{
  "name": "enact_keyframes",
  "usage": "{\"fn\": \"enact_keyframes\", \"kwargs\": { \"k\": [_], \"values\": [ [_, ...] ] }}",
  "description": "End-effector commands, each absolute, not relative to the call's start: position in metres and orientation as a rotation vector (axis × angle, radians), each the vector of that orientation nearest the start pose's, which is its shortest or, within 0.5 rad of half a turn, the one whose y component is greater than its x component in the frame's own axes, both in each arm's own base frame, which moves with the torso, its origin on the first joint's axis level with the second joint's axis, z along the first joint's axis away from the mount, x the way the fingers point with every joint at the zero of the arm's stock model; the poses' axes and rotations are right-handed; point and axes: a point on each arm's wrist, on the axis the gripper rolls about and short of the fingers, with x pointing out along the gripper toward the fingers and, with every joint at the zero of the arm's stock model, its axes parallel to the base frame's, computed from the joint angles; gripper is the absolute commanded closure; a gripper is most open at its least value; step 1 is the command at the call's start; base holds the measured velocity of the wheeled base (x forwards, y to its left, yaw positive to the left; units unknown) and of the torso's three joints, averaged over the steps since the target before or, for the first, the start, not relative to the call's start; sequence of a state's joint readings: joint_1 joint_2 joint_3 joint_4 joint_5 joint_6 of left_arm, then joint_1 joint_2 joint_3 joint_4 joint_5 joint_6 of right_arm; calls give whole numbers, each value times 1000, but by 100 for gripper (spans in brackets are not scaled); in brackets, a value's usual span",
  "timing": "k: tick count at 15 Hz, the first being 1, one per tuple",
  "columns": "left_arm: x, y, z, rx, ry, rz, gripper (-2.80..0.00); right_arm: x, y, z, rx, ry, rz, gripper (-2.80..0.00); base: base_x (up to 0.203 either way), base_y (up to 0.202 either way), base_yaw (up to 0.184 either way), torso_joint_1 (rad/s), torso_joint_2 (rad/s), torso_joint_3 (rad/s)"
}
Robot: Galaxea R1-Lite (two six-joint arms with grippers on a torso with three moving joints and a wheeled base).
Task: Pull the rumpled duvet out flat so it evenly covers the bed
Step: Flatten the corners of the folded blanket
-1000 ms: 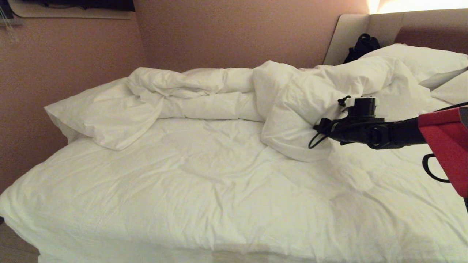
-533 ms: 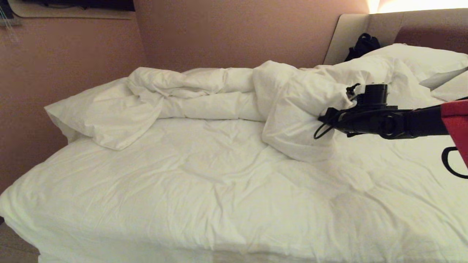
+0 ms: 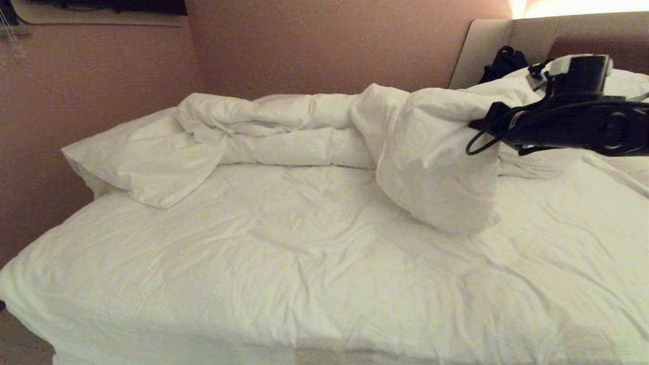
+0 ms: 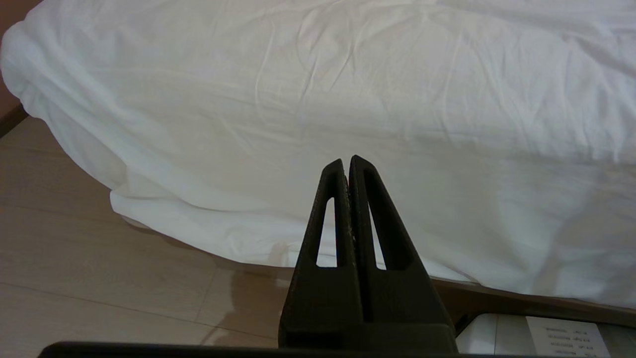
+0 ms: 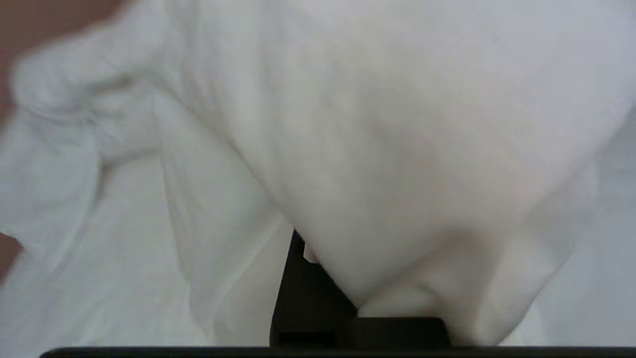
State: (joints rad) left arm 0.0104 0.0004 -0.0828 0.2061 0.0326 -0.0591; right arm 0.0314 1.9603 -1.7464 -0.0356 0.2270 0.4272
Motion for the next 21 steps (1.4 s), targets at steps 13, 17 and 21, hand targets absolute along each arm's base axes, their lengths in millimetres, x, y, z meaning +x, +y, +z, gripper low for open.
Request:
{"fn": "enact_keyframes", "kwargs": {
  "k": [13, 17, 21],
  "values": [
    [-30, 0, 77, -58, 122, 48, 0, 206, -46, 429, 407, -116, -2, 0, 0, 0, 0, 0, 0, 0],
    [-30, 0, 77, -58, 123, 48, 0, 147, -56, 439, 376, -211, -136, 0, 0, 0, 0, 0, 0, 0],
    [-30, 0, 77, -58, 123, 48, 0, 126, -71, 426, 370, -215, -293, 0, 0, 0, 0, 0, 0, 0]
  ]
}}
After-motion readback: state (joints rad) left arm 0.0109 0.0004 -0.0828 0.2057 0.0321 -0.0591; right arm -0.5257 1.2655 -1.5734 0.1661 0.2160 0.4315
